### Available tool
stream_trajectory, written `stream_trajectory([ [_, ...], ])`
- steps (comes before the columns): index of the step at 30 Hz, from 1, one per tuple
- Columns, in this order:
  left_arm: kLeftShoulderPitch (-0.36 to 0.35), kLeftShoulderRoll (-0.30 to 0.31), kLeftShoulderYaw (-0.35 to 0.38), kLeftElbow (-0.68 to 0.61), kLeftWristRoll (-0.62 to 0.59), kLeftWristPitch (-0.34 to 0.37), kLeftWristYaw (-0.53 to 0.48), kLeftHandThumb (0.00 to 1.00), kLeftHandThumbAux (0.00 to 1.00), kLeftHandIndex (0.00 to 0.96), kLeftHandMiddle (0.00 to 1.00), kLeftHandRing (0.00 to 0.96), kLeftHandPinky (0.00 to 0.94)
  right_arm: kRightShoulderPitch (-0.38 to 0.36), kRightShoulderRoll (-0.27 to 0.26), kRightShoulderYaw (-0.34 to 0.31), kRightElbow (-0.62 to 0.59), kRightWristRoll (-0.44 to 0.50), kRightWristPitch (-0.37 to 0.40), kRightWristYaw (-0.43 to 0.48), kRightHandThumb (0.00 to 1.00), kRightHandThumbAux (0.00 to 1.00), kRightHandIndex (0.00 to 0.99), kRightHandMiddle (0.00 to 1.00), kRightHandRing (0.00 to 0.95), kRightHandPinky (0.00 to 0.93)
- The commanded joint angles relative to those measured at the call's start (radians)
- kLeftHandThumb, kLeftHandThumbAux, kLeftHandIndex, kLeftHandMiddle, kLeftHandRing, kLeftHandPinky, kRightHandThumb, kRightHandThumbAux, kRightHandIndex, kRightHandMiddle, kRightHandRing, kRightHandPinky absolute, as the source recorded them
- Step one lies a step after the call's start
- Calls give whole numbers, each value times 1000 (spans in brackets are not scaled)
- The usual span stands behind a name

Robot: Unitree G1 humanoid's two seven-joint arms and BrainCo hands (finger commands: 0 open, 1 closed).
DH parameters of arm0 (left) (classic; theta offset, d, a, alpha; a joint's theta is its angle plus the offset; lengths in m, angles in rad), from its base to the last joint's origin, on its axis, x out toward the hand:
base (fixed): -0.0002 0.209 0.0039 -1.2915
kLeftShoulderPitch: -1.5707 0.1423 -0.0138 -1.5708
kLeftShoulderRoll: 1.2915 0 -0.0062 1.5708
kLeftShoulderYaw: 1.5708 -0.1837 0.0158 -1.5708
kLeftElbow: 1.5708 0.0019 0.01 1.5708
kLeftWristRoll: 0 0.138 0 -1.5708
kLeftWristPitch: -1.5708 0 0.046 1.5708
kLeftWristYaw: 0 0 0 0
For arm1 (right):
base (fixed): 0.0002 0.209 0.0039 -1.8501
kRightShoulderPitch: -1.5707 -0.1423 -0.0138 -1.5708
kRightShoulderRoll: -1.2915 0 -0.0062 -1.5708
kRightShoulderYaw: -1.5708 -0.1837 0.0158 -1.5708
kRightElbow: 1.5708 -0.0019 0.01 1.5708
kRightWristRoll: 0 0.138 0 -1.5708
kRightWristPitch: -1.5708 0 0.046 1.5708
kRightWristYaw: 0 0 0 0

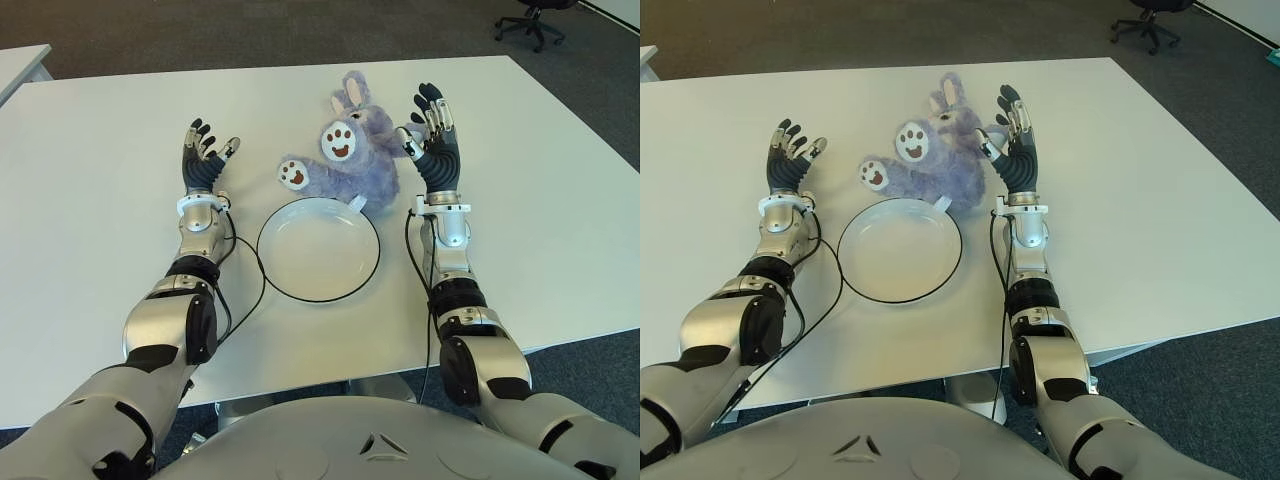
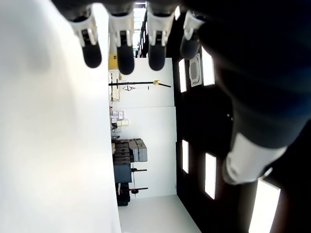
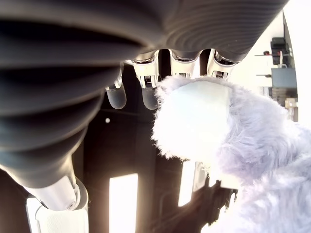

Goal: Put the doll into the plate.

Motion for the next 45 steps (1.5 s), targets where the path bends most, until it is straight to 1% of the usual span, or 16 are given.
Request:
stream_trajectory([
  [1,234,-83,-30,159,14,150,-11,123,719,14,110,117,98,288,62,30,167,-24,20,-14,358,683,40,48,57,83],
  [6,232,-81,-29,159,14,152,-11,123,712,13,111,116,97,281,61,33,174,-24,25,-14,347,694,40,46,55,77],
  [12,231,-81,-32,159,17,152,-7,111,712,16,119,123,108,272,58,35,184,-20,46,-3,339,701,30,49,64,98],
  [16,231,-81,-33,159,18,152,-6,106,712,18,119,124,109,267,59,35,188,-15,60,1,355,698,26,57,73,112],
  [17,231,-81,-32,159,18,152,-6,106,713,15,117,122,104,266,60,34,189,-13,63,2,375,689,25,65,81,119],
  [32,228,-82,-28,160,12,151,-15,126,717,17,111,116,97,250,79,40,184,-6,82,2,485,635,28,91,94,141],
  [45,223,-84,-28,161,13,154,-13,123,719,15,119,124,110,205,88,45,233,-30,68,-41,509,629,38,94,99,131],
])
